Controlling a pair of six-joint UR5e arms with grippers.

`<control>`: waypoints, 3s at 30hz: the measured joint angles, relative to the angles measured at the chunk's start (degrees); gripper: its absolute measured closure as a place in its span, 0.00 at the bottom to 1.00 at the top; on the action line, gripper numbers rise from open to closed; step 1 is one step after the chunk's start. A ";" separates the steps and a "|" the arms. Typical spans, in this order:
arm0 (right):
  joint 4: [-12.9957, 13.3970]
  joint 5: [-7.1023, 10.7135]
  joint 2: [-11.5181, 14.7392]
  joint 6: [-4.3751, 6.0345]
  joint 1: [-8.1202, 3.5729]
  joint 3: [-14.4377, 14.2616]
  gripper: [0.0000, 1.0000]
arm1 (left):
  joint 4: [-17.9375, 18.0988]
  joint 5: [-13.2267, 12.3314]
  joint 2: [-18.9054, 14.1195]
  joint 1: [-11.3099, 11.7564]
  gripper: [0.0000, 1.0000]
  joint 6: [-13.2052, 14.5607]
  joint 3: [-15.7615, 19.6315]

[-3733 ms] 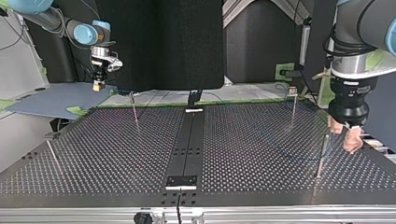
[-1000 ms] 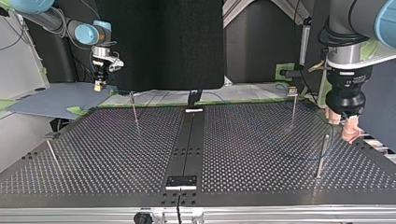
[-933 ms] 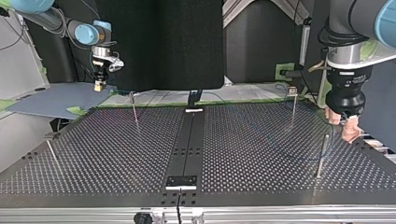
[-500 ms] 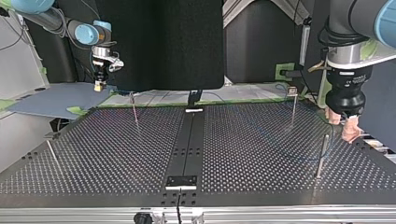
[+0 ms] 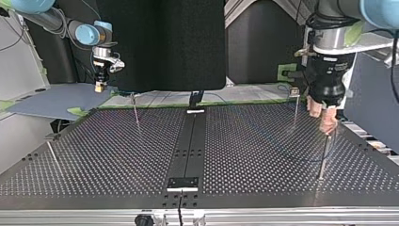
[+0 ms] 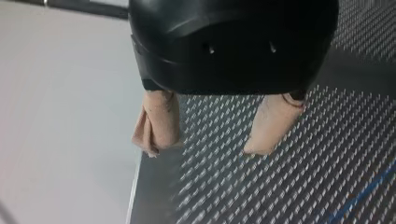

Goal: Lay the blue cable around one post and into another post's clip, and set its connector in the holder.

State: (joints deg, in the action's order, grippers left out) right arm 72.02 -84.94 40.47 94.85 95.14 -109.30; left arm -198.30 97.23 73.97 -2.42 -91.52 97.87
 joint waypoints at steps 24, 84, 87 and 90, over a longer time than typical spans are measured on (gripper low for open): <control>-0.23 0.03 0.01 -0.09 -0.26 0.03 1.00 | 11.63 9.93 11.27 -11.59 0.00 -11.49 -1.48; -0.69 -0.03 0.02 -1.53 -0.01 0.01 1.00 | 41.91 15.34 41.57 -41.89 0.00 -18.53 5.69; -0.66 0.00 0.01 -1.70 0.00 -0.02 1.00 | 43.36 14.45 43.03 -43.35 0.00 -18.79 5.67; -0.68 0.02 0.02 -2.18 -0.15 0.01 1.00 | 44.78 13.29 44.45 -44.77 0.00 -19.22 5.22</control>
State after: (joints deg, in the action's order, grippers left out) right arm 71.34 -84.92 40.49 92.67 94.99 -109.28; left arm -153.52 110.52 118.42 -47.19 -110.74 103.09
